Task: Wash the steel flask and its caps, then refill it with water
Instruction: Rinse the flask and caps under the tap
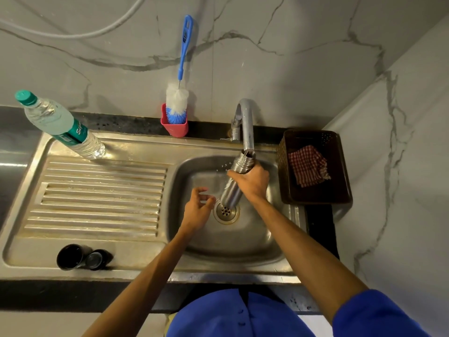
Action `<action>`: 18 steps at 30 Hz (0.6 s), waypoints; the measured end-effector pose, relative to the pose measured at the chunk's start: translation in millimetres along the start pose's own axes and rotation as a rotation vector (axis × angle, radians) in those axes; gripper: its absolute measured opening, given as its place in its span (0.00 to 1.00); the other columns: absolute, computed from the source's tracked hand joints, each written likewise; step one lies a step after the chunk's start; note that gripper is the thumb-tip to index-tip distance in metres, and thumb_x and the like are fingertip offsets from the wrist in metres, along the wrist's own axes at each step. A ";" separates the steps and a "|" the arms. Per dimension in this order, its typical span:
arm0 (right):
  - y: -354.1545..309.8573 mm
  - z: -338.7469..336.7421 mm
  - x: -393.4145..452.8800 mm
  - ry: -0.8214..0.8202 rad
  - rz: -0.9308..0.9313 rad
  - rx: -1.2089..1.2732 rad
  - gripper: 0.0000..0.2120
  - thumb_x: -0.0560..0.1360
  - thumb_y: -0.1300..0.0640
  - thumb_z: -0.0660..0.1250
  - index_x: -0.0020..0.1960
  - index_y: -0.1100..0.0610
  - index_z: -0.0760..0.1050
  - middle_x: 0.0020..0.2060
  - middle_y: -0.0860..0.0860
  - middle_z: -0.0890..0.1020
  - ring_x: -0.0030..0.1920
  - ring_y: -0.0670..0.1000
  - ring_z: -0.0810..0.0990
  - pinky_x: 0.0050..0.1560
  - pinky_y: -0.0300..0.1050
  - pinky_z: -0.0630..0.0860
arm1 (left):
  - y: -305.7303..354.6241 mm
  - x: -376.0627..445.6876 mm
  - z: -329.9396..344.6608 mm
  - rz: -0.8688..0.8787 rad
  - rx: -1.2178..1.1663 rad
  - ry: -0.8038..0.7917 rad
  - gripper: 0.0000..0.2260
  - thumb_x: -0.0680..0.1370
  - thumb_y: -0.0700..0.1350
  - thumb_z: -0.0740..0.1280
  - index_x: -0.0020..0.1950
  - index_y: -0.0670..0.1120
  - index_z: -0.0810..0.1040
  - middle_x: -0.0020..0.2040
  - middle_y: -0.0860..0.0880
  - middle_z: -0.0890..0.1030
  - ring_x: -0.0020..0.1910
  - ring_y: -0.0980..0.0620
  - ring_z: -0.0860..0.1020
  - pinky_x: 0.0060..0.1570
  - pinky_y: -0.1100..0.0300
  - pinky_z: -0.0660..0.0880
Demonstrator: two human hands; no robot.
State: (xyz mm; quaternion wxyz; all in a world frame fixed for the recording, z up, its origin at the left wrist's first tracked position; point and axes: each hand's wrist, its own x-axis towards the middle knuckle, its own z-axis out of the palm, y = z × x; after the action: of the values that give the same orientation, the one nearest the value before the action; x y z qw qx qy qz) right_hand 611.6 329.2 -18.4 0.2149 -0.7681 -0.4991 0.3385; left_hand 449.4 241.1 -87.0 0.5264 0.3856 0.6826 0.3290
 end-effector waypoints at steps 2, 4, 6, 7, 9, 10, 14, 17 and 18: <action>3.4 0.8 -3.5 -0.018 -0.046 -0.020 0.27 0.68 0.50 0.82 0.63 0.56 0.79 0.52 0.51 0.86 0.47 0.49 0.84 0.47 0.30 0.71 | -0.3 -0.1 -0.6 -0.011 -0.004 0.004 0.16 0.83 0.47 0.70 0.70 0.51 0.71 0.55 0.48 0.83 0.51 0.49 0.85 0.46 0.56 0.81; 6.1 0.3 -6.9 0.001 -0.052 -0.015 0.27 0.67 0.49 0.82 0.62 0.55 0.78 0.51 0.51 0.87 0.50 0.51 0.85 0.48 0.36 0.74 | 1.4 -1.1 -0.3 -0.015 -0.016 0.009 0.16 0.83 0.47 0.70 0.69 0.50 0.71 0.55 0.48 0.84 0.50 0.50 0.86 0.46 0.57 0.81; 10.1 2.3 -7.7 -0.016 -0.057 -0.014 0.28 0.67 0.49 0.82 0.64 0.54 0.77 0.51 0.50 0.86 0.50 0.50 0.85 0.47 0.37 0.75 | 3.9 -1.9 0.3 -0.017 -0.030 0.008 0.16 0.83 0.47 0.69 0.70 0.49 0.72 0.54 0.49 0.83 0.48 0.52 0.86 0.45 0.59 0.80; 9.8 2.1 -8.7 -0.024 -0.073 -0.049 0.29 0.68 0.49 0.81 0.65 0.53 0.77 0.51 0.50 0.86 0.49 0.49 0.84 0.48 0.36 0.75 | 6.1 -1.9 0.8 -0.016 -0.030 0.006 0.15 0.84 0.47 0.69 0.70 0.49 0.71 0.54 0.50 0.83 0.47 0.53 0.86 0.45 0.60 0.80; 9.1 2.0 -10.0 0.001 -0.054 -0.006 0.28 0.68 0.50 0.82 0.64 0.54 0.77 0.52 0.50 0.86 0.46 0.47 0.82 0.48 0.34 0.76 | 7.4 -1.8 1.0 -0.014 -0.037 0.015 0.15 0.84 0.47 0.69 0.69 0.49 0.72 0.54 0.49 0.83 0.47 0.54 0.86 0.44 0.61 0.80; 10.8 2.7 -8.8 0.006 -0.051 0.011 0.28 0.67 0.50 0.82 0.63 0.54 0.77 0.52 0.51 0.86 0.45 0.46 0.81 0.48 0.36 0.78 | 6.7 -1.2 1.0 -0.015 -0.041 0.019 0.15 0.84 0.47 0.69 0.69 0.49 0.72 0.55 0.48 0.84 0.47 0.54 0.86 0.45 0.60 0.80; 12.9 4.8 -6.6 0.015 -0.012 0.043 0.29 0.67 0.50 0.82 0.64 0.54 0.77 0.53 0.51 0.86 0.48 0.48 0.84 0.48 0.38 0.77 | 7.5 -2.6 0.9 -0.025 -0.037 0.017 0.15 0.84 0.47 0.68 0.70 0.48 0.71 0.56 0.48 0.83 0.47 0.53 0.86 0.46 0.59 0.80; 17.3 1.7 -6.2 -0.005 -0.054 -0.002 0.30 0.67 0.51 0.82 0.66 0.53 0.76 0.51 0.48 0.85 0.48 0.45 0.82 0.49 0.38 0.77 | 7.4 -3.0 2.3 -0.041 -0.042 0.008 0.15 0.84 0.47 0.68 0.69 0.49 0.71 0.56 0.48 0.84 0.48 0.52 0.86 0.47 0.57 0.80; 16.9 0.2 -7.1 0.010 -0.045 0.031 0.30 0.67 0.51 0.82 0.66 0.54 0.76 0.51 0.48 0.85 0.48 0.46 0.82 0.47 0.35 0.75 | 5.3 -2.6 2.5 -0.044 -0.036 0.008 0.15 0.84 0.48 0.68 0.69 0.49 0.72 0.56 0.47 0.84 0.48 0.51 0.86 0.48 0.55 0.81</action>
State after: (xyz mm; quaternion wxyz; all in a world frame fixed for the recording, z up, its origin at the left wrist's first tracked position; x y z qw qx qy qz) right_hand 620.0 315.8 -27.7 0.2366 -0.7550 -0.5099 0.3376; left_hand 453.3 241.5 -81.9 0.5376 0.3593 0.6871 0.3313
